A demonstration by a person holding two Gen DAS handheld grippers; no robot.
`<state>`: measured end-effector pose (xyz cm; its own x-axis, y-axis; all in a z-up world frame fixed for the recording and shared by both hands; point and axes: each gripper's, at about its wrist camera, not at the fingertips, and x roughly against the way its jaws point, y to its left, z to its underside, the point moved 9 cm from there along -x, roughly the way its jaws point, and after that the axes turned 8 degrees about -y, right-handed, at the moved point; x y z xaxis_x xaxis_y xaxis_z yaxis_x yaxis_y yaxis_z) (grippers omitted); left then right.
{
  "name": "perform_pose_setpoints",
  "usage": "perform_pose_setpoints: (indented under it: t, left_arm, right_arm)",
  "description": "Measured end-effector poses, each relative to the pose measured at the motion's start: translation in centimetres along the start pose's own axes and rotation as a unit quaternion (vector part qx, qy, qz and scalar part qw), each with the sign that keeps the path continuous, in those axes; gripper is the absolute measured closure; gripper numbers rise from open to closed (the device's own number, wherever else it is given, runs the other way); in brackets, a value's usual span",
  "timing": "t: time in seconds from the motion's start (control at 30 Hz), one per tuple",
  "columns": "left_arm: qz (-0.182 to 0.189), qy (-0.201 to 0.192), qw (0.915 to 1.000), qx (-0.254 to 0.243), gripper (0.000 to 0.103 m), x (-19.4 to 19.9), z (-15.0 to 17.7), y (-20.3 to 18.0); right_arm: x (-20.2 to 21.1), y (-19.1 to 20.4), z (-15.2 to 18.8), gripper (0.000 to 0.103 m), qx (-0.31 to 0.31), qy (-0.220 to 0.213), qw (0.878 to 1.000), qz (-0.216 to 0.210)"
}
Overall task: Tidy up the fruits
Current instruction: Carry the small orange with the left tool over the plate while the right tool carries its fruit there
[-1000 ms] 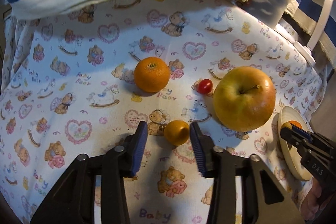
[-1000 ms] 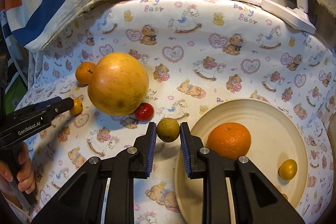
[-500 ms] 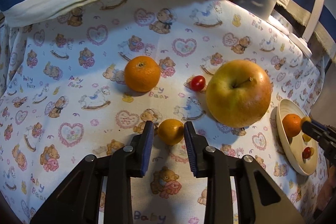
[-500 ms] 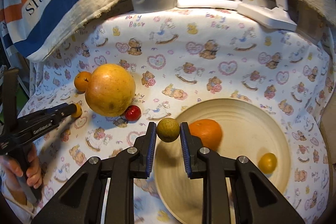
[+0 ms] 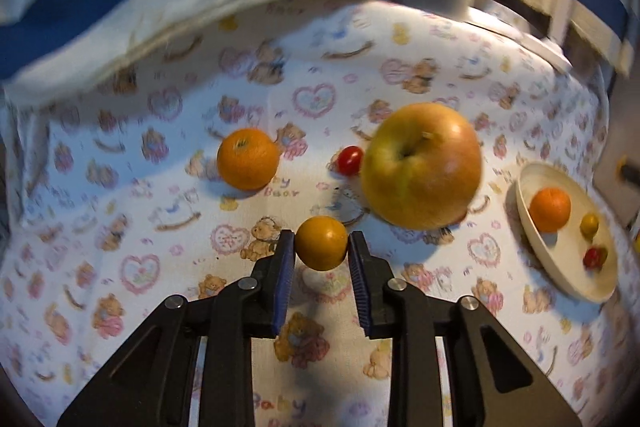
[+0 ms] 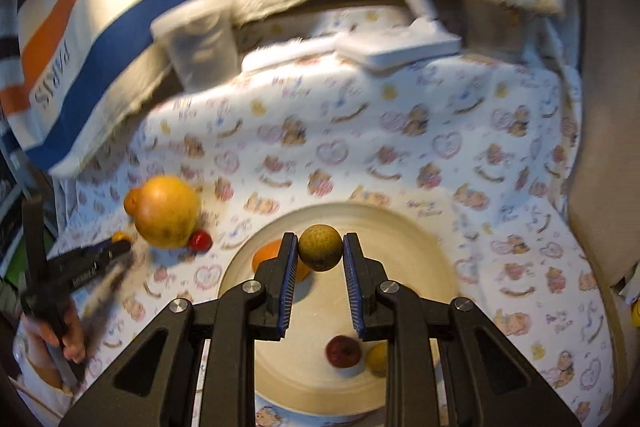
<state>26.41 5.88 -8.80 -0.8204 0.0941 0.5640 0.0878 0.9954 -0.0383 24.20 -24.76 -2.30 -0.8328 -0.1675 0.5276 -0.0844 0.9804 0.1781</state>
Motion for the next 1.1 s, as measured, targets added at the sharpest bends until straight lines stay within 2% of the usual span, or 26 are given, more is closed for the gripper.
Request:
perform_pose_setpoints:
  t: [0.1, 0.27, 0.37, 0.47, 0.57, 0.6, 0.67, 0.77, 0.9, 1.1]
  left_arm:
    - [0.011, -0.024, 0.9996, -0.008, 0.077, 1.7, -0.6, -0.8]
    - [0.003, -0.099, 0.995, -0.012, 0.077, 4.8, -2.6, -1.9]
    - [0.02, -0.123, 0.9922, 0.001, 0.077, 6.6, -3.6, -2.9]
    - [0.03, -0.146, 0.9885, -0.025, 0.077, 8.2, -4.5, -5.0]
    - [0.073, -0.129, 0.9884, -0.035, 0.077, 8.5, -4.3, -7.7]
    - [0.076, -0.122, 0.9888, -0.04, 0.077, 8.4, -3.9, -8.5]
    - [0.077, -0.116, 0.9885, -0.06, 0.077, 8.1, -3.6, -10.0]
    - [0.078, -0.117, 0.9867, -0.081, 0.077, 7.7, -3.3, -12.2]
    - [0.104, -0.098, 0.987, -0.074, 0.077, 6.8, -2.8, -15.0]
    - [0.112, -0.057, 0.9907, -0.052, 0.077, 3.5, -1.7, -17.8]
  right_arm:
    - [1.2, -0.2, -0.3, 0.079, -0.001, -0.007, 1.0, -0.007]
    - [4.2, -0.5, -0.1, 0.079, 0.006, -0.03, 0.999, -0.007]
    - [5.7, -1.2, 0.4, 0.079, 0.001, -0.04, 0.999, -0.005]
    - [6.6, -1.9, 1.2, 0.079, 0.0, -0.051, 0.999, 0.002]
    - [6.5, -2.4, 1.8, 0.079, -0.01, -0.046, 0.999, -0.007]
    - [6.1, -2.3, 2.1, 0.079, -0.022, -0.031, 0.999, -0.029]
    - [5.4, -2.4, 2.5, 0.079, -0.035, -0.014, 0.998, -0.042]
    - [5.4, -2.7, 2.5, 0.079, -0.023, -0.021, 0.999, -0.017]
    - [5.1, -2.9, 3.0, 0.079, -0.022, -0.014, 1.0, -0.007]
    - [4.9, -4.8, 3.2, 0.079, 0.001, -0.029, 0.997, 0.073]
